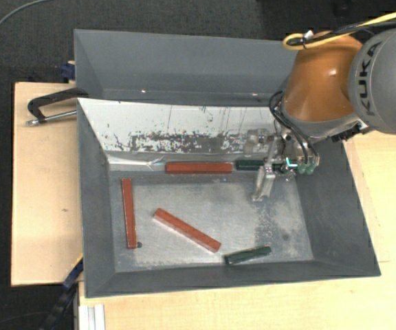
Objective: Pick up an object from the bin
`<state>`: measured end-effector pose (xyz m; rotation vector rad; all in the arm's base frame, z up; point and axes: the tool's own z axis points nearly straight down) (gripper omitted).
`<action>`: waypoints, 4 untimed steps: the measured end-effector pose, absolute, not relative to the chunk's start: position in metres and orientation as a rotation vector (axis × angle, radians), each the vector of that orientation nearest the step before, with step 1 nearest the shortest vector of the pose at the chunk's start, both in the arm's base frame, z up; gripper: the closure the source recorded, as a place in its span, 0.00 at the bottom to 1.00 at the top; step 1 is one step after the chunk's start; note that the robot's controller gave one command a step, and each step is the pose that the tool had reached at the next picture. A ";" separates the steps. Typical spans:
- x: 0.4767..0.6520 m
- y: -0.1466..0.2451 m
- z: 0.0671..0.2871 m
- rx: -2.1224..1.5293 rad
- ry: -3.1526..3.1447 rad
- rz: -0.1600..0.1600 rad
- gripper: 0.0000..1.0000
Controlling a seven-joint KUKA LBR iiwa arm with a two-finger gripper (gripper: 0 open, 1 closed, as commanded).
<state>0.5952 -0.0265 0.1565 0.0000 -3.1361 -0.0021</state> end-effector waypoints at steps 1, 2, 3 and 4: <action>0.595 0.070 0.069 -0.062 -3.147 -0.007 0.00; 0.603 0.074 0.102 -0.365 -3.129 -0.006 0.00; 0.564 0.107 0.109 -0.515 -3.097 -0.005 0.00; 0.521 0.131 0.068 -0.610 -3.074 0.000 0.00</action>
Offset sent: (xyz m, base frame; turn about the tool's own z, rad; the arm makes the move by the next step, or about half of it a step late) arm -0.0010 0.0910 -0.0865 0.0444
